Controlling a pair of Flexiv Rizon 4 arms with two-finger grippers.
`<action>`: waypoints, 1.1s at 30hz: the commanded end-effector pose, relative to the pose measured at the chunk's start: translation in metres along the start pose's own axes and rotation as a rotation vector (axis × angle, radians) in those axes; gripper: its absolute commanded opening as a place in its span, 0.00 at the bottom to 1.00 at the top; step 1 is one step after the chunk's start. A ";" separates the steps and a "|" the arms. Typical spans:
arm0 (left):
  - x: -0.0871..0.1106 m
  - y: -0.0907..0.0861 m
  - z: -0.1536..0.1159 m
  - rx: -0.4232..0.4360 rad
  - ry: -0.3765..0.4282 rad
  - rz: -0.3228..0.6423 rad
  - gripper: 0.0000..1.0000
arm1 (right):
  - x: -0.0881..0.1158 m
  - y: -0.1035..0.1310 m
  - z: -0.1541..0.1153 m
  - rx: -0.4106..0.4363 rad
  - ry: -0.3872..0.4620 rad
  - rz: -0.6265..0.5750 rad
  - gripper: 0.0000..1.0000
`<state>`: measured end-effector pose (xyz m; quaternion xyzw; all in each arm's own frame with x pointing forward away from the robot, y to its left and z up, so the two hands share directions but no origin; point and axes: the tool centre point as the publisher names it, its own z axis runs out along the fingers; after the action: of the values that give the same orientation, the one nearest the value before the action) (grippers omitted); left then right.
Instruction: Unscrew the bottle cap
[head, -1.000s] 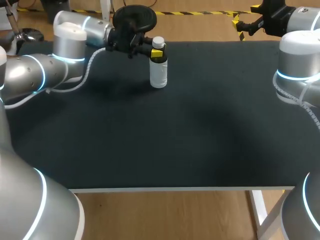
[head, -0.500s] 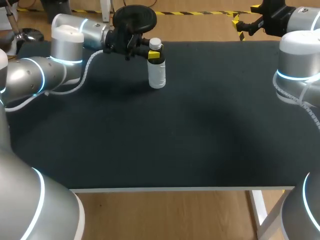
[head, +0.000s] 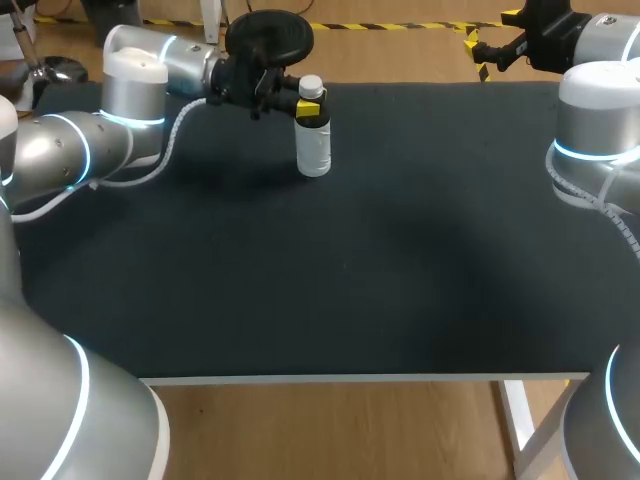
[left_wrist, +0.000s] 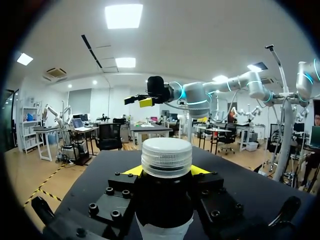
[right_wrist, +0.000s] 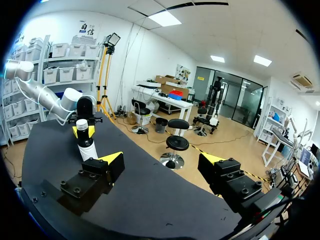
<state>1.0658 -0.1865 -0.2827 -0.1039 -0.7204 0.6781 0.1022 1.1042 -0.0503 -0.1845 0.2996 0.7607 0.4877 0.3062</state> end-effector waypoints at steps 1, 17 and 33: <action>-0.005 0.001 0.000 0.002 0.010 -0.001 0.00 | 0.000 0.000 0.000 0.000 0.000 0.000 1.00; -0.005 0.000 0.000 -0.001 0.004 -0.008 0.00 | 0.000 0.000 0.000 0.000 0.000 0.000 1.00; -0.005 0.000 0.000 -0.001 0.004 -0.008 0.00 | 0.000 0.000 0.000 0.000 0.000 0.000 1.00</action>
<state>1.0676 -0.1876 -0.2817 -0.0999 -0.7214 0.6774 0.1034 1.1042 -0.0503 -0.1845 0.2996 0.7607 0.4877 0.3062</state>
